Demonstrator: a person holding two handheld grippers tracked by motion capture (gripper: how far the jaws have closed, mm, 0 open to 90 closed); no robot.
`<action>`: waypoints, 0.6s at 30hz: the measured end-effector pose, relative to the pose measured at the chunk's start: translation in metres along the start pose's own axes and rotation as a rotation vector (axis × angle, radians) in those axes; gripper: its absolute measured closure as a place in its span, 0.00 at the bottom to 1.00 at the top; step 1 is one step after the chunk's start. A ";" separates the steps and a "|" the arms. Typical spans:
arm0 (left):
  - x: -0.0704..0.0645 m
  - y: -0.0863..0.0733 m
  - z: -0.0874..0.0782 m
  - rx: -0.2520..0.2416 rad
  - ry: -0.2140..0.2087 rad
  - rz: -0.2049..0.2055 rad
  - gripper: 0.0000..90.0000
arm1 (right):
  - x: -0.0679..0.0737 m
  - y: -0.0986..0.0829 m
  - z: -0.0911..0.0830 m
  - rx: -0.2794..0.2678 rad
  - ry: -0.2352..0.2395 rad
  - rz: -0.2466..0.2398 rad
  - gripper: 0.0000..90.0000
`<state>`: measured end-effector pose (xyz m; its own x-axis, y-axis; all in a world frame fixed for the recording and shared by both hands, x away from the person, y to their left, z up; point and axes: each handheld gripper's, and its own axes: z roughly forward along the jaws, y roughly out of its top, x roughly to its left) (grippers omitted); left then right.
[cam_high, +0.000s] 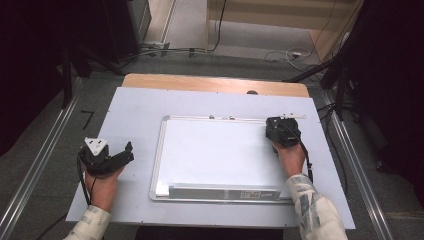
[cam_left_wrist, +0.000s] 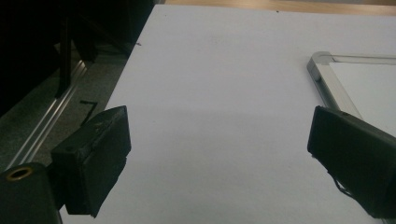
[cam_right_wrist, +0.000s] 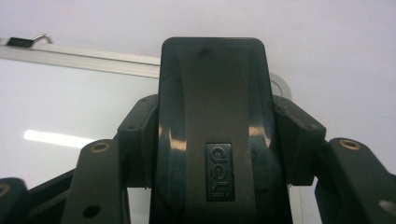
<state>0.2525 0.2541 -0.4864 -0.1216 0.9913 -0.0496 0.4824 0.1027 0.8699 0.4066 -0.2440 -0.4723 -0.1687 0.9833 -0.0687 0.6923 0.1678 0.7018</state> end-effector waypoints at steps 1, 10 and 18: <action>0.000 0.000 0.000 0.000 0.001 0.000 0.07 | 0.001 0.001 0.001 0.002 -0.011 0.007 0.43; 0.001 0.000 0.000 -0.002 0.002 -0.004 0.07 | 0.008 0.000 0.020 0.051 -0.015 0.069 0.42; 0.002 -0.001 -0.001 -0.002 0.004 -0.003 0.07 | -0.001 -0.002 0.002 -0.049 0.073 0.100 0.30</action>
<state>0.2515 0.2560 -0.4866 -0.1263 0.9907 -0.0506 0.4799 0.1056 0.8709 0.4068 -0.2455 -0.4754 -0.1522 0.9869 0.0541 0.6736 0.0636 0.7364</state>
